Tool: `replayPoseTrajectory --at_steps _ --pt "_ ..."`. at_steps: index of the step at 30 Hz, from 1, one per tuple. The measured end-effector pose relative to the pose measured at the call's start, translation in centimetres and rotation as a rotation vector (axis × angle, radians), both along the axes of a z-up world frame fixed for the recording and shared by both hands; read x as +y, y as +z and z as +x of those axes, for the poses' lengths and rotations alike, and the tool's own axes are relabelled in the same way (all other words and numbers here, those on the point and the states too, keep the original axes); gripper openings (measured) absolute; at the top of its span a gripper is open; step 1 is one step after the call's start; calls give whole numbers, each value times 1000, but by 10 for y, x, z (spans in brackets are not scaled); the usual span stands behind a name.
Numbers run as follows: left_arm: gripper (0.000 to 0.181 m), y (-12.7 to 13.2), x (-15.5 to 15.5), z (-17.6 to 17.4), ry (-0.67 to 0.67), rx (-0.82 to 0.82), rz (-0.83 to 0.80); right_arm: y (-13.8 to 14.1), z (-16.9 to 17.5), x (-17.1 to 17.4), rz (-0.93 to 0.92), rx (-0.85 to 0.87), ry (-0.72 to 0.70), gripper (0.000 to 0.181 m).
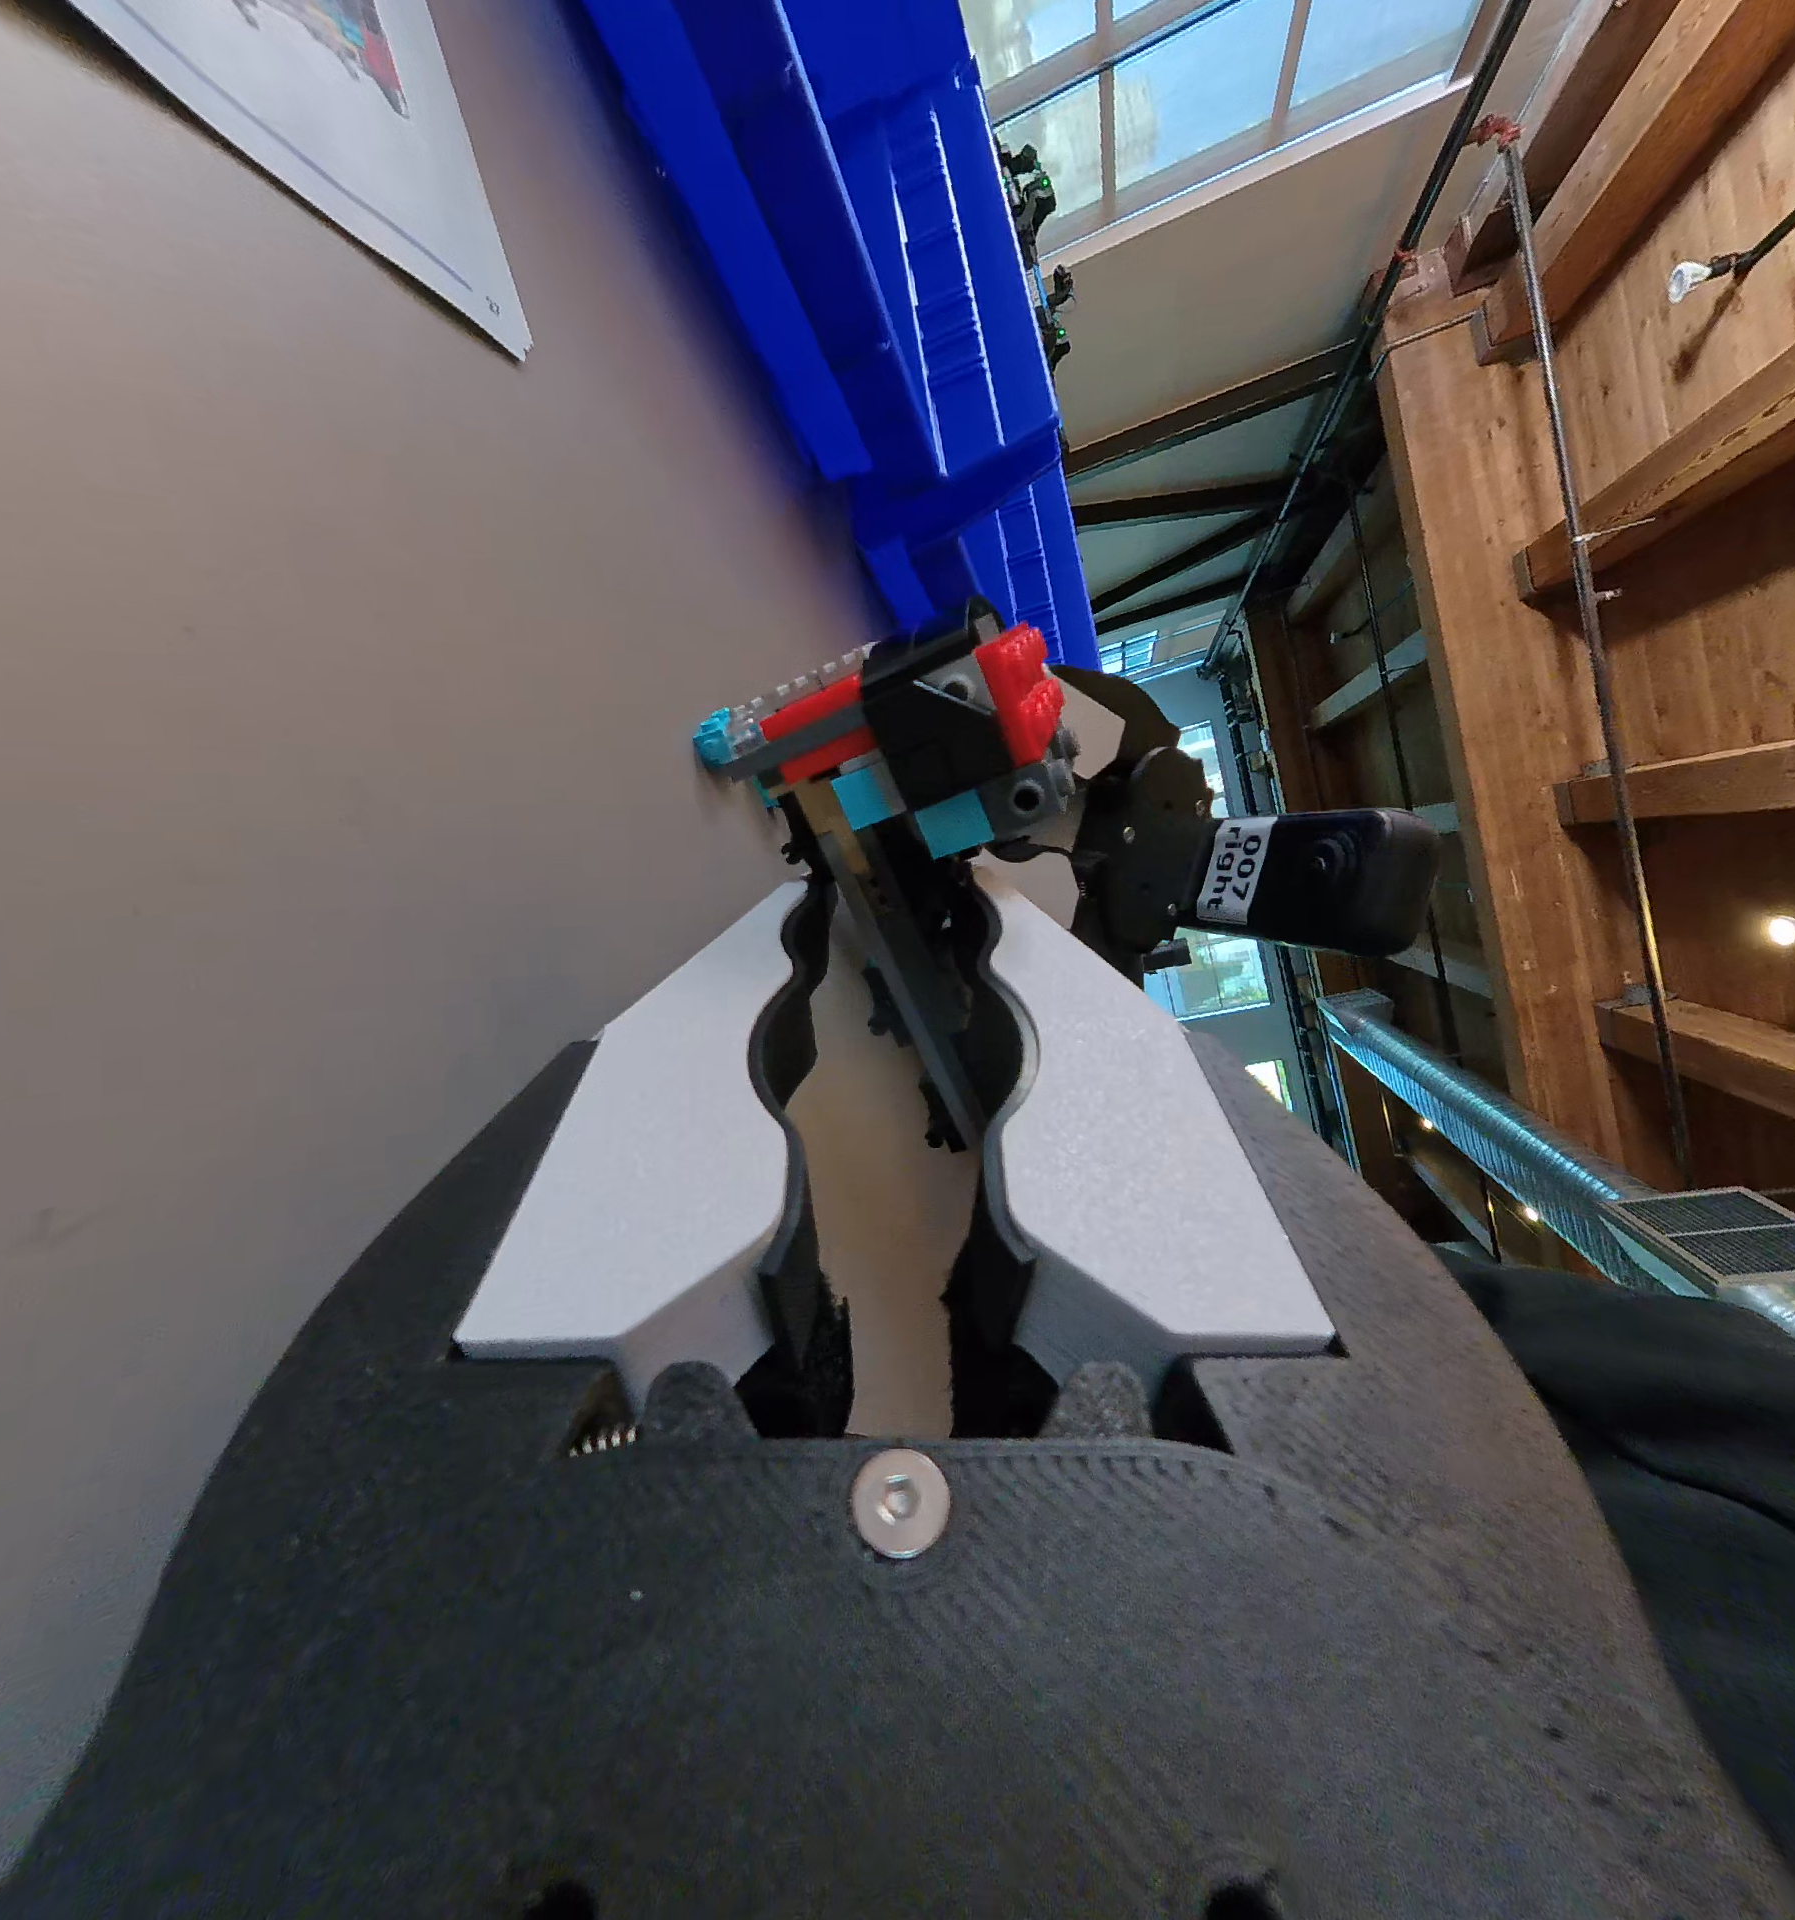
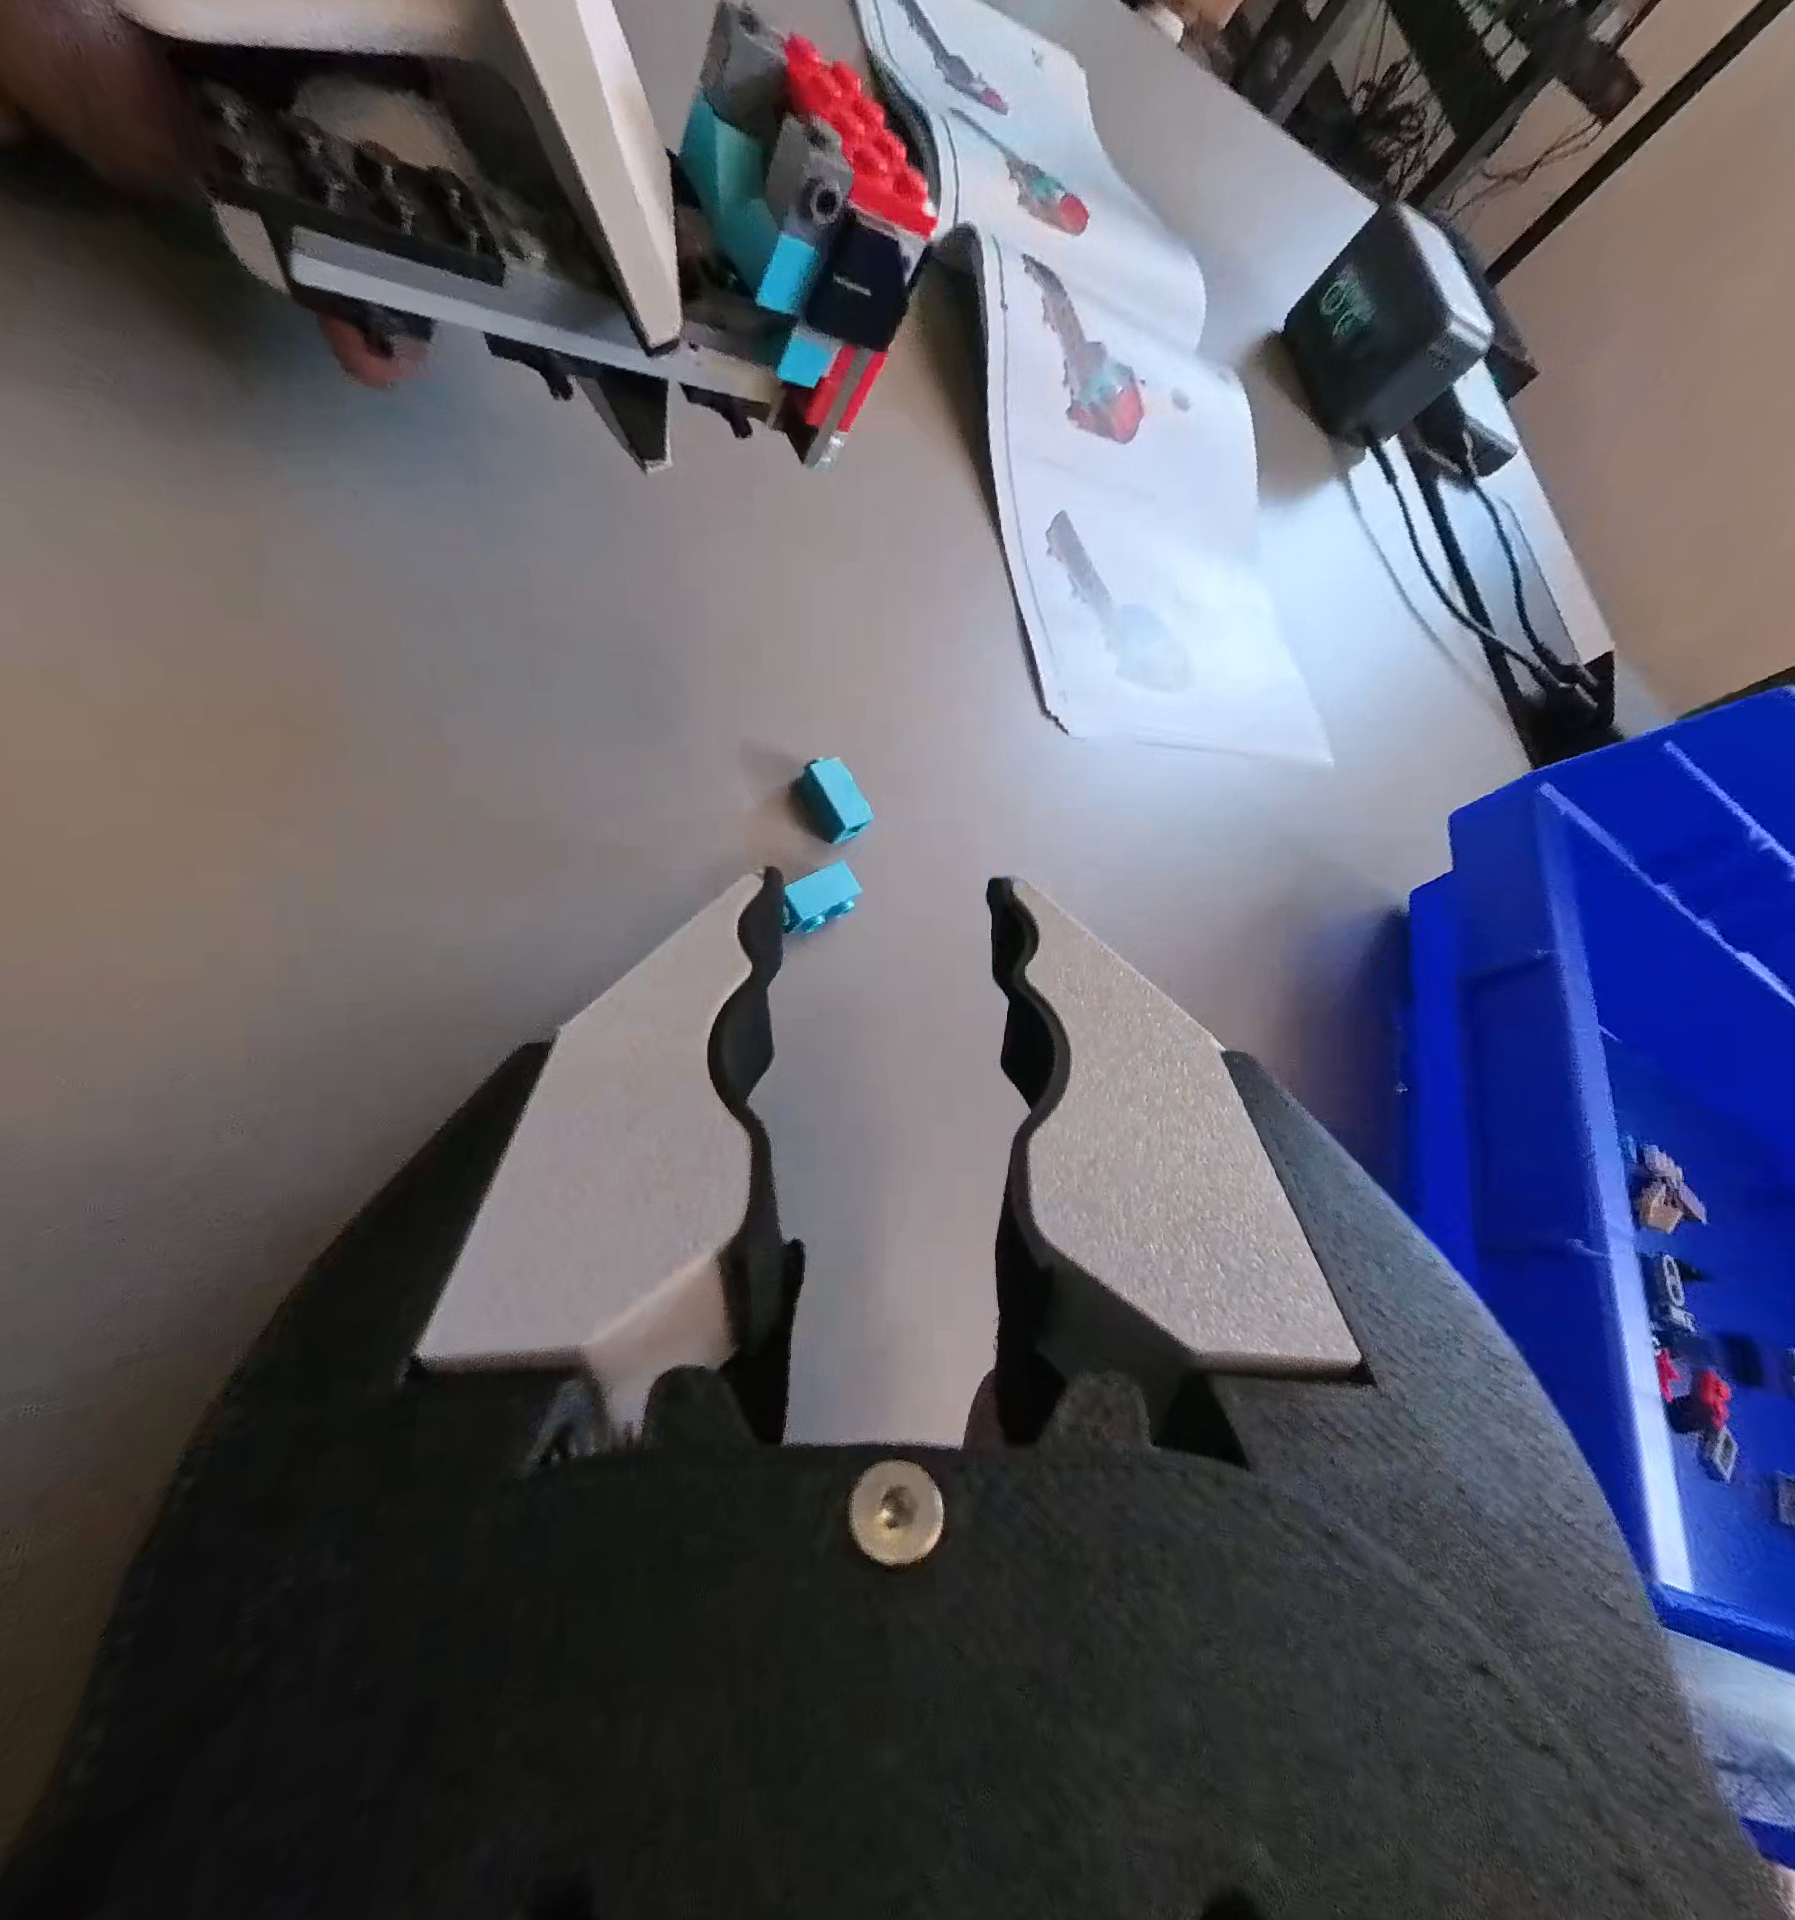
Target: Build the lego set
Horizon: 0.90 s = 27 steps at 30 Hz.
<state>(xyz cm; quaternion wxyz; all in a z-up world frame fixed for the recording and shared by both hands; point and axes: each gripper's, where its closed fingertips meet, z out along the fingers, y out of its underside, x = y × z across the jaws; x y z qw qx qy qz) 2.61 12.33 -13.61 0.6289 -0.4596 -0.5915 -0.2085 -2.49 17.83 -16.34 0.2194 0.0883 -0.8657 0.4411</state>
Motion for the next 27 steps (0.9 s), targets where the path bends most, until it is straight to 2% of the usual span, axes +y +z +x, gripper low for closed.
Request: replayPoseTrajectory --at_steps 9,11,17,20,23,27 --pt "24 1 0 1 -2 6 2 -9 -26 8 67 46 -174 34" --pt "24 1 0 1 -1 7 -1 -8 -24 8 46 -8 -182 34" --pt "24 1 2 2 -2 11 -7 -7 -15 -1 -9 -316 -219 34" --pt "24 1 2 2 -2 14 -10 -17 -19 0 52 -322 -265 27" --pt "24 1 3 2 -3 17 -15 -23 -16 -3 95 -313 -253 12" --pt "24 1 3 2 -5 18 -19 -22 -14 -3 101 -317 -229 11"
